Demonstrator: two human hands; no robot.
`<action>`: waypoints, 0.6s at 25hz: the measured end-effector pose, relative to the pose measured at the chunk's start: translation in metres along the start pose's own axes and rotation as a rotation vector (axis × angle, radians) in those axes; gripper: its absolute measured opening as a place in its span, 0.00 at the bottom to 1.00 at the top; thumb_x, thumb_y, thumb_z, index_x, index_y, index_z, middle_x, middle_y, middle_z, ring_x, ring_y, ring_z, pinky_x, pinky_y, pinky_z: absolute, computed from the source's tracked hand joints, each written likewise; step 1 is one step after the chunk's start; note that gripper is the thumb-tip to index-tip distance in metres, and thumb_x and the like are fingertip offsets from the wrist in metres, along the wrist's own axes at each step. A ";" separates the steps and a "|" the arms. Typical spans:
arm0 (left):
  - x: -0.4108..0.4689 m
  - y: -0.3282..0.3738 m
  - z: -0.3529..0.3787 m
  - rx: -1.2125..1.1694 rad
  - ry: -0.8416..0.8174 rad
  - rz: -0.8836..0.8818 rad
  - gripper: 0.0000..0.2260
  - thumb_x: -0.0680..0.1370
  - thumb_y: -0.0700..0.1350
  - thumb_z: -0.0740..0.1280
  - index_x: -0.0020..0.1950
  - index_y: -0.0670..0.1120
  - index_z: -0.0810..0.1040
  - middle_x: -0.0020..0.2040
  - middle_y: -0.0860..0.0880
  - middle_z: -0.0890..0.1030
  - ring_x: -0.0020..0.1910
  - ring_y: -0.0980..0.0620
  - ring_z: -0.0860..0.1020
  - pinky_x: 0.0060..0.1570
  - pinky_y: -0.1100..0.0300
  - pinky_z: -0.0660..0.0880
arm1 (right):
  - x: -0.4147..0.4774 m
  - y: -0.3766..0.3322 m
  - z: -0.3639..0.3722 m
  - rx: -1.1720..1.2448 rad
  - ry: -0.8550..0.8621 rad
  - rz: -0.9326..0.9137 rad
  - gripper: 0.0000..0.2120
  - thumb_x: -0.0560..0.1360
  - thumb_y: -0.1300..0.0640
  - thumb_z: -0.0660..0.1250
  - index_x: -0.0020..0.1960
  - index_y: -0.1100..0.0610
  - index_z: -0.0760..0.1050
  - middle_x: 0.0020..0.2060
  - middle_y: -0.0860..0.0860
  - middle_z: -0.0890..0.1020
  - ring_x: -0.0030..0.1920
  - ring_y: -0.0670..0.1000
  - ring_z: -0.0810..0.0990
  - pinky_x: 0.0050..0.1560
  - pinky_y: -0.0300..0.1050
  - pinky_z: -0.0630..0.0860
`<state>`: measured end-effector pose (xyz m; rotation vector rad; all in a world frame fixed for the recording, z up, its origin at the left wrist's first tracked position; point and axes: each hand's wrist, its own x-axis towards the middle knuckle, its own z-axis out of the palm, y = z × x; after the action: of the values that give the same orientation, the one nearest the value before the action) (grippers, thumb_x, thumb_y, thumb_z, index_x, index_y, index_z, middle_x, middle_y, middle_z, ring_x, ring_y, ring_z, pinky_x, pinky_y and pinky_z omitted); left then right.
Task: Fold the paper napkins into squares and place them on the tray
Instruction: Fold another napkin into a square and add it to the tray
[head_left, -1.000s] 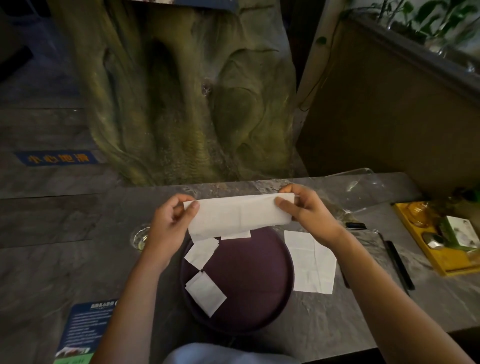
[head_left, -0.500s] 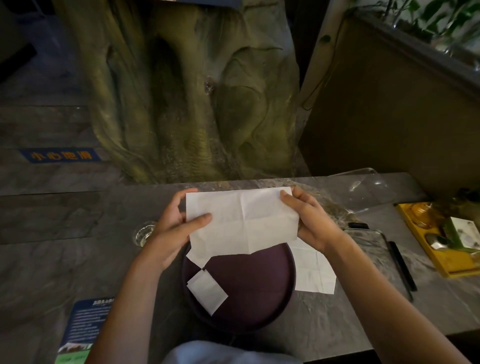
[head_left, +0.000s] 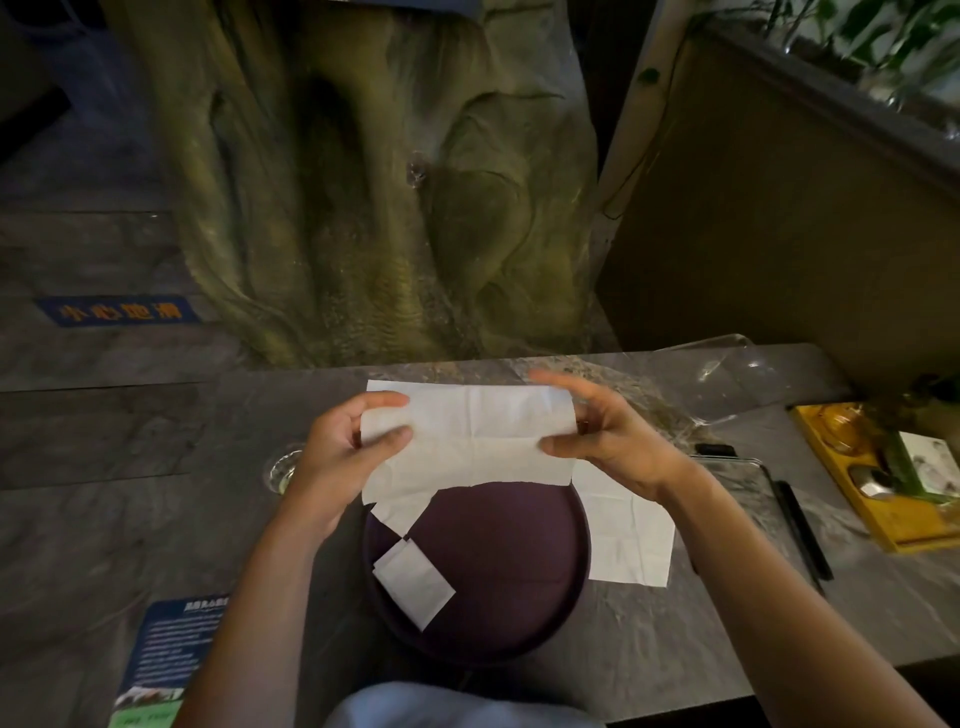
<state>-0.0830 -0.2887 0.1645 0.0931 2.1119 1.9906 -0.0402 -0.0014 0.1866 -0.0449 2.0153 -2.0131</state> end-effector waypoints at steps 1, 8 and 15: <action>0.000 0.000 -0.001 0.013 -0.021 -0.012 0.17 0.70 0.39 0.76 0.55 0.52 0.80 0.54 0.46 0.84 0.51 0.51 0.81 0.53 0.54 0.76 | 0.001 -0.001 0.000 -0.050 0.005 -0.005 0.30 0.71 0.76 0.68 0.69 0.58 0.72 0.57 0.62 0.80 0.56 0.60 0.81 0.58 0.52 0.79; -0.001 0.001 -0.009 0.303 -0.066 -0.050 0.27 0.62 0.44 0.79 0.57 0.63 0.77 0.57 0.53 0.80 0.54 0.48 0.80 0.55 0.46 0.79 | 0.001 -0.011 -0.001 -0.255 0.110 0.036 0.18 0.70 0.73 0.71 0.56 0.60 0.80 0.55 0.59 0.82 0.55 0.60 0.82 0.53 0.53 0.82; -0.003 0.007 -0.004 0.348 -0.037 0.029 0.16 0.71 0.38 0.75 0.51 0.57 0.80 0.48 0.55 0.83 0.44 0.61 0.82 0.47 0.60 0.79 | 0.000 -0.012 -0.003 -0.340 0.224 -0.091 0.12 0.70 0.69 0.73 0.53 0.61 0.82 0.51 0.62 0.83 0.50 0.64 0.80 0.51 0.57 0.80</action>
<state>-0.0815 -0.2929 0.1720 0.2193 2.4214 1.6016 -0.0430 0.0015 0.1980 0.0189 2.5213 -1.7692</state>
